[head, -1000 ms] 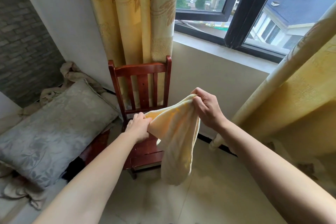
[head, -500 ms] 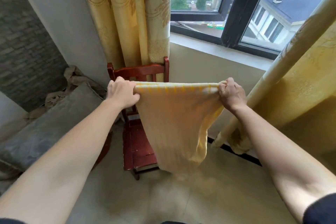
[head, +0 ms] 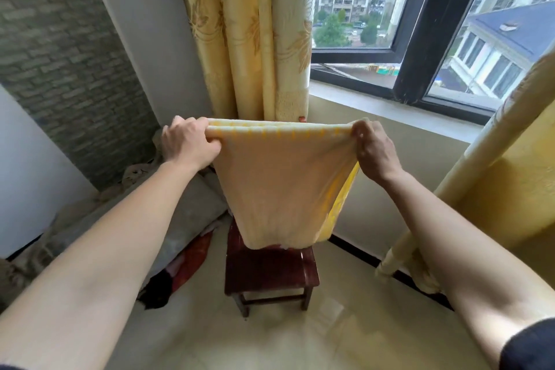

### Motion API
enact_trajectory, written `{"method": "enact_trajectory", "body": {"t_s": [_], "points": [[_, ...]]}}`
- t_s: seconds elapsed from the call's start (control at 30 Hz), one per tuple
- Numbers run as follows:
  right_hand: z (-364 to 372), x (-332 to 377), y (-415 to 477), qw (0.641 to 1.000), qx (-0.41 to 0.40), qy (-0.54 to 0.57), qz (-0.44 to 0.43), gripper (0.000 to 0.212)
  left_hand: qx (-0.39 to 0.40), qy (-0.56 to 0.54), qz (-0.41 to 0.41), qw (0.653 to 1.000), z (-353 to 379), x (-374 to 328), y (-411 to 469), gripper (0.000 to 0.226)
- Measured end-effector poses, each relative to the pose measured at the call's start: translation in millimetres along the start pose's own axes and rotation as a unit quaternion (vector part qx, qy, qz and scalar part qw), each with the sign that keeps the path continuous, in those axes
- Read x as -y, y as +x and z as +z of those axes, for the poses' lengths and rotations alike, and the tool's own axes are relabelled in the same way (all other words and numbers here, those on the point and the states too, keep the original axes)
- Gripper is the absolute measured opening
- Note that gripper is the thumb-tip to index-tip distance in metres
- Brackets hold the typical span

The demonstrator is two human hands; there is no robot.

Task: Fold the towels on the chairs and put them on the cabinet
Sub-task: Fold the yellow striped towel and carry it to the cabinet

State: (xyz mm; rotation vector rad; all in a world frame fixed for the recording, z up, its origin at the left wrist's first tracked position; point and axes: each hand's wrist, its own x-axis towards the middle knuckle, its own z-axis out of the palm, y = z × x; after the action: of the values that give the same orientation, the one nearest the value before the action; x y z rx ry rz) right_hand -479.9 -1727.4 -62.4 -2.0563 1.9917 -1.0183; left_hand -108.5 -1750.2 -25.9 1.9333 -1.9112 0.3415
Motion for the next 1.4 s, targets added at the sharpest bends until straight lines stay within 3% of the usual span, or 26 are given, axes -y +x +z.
{"method": "enact_trajectory", "body": {"t_s": [0.17, 0.3, 0.5, 0.6, 0.83, 0.9, 0.97, 1.07, 1.13, 1.2, 1.27, 1.4], "points": [[6, 16, 2, 0.998, 0.039, -0.027, -0.053, 0.033, 0.017, -0.009, -0.065, 0.998, -4, 17, -6, 0.027], [4, 22, 2, 0.986, 0.088, -0.126, -0.072, 0.043, 0.032, -0.013, -0.093, 0.995, -2, 26, -12, 0.026], [9, 37, 5, 0.996, 0.033, 0.008, -0.079, 0.033, -0.011, -0.173, -0.164, 0.971, 0, 29, -13, 0.01], [11, 39, 7, 0.994, 0.065, 0.011, -0.093, 0.025, -0.02, -0.225, -0.201, 0.953, 1, 35, -13, 0.006], [6, 57, -7, 0.99, 0.099, -0.003, -0.105, 0.03, -0.017, -0.273, -0.245, 0.93, 6, 48, -12, 0.02], [8, 57, -7, 0.991, 0.077, -0.01, -0.109, 0.027, -0.041, -0.292, -0.237, 0.926, 6, 50, -12, 0.021], [10, 59, -5, 0.995, 0.027, -0.004, -0.093, 0.037, -0.077, -0.31, -0.244, 0.916, 3, 49, -12, 0.027], [13, 66, -1, 0.999, 0.011, -0.021, -0.03, 0.052, -0.067, -0.326, -0.272, 0.903, 5, 51, -13, 0.053], [17, 69, -5, 1.0, -0.004, 0.017, -0.014, 0.058, -0.083, -0.351, -0.279, 0.89, 12, 54, -15, 0.059], [19, 73, -7, 0.999, -0.008, 0.042, -0.004, 0.052, -0.099, -0.371, -0.271, 0.883, 17, 55, -17, 0.052], [20, 71, -6, 1.0, 0.026, 0.011, -0.012, 0.032, -0.073, -0.359, -0.278, 0.888, 17, 52, -23, 0.038], [19, 77, -10, 0.986, -0.074, 0.129, 0.069, 0.013, -0.08, -0.455, -0.288, 0.839, 24, 50, -26, 0.021]]}}
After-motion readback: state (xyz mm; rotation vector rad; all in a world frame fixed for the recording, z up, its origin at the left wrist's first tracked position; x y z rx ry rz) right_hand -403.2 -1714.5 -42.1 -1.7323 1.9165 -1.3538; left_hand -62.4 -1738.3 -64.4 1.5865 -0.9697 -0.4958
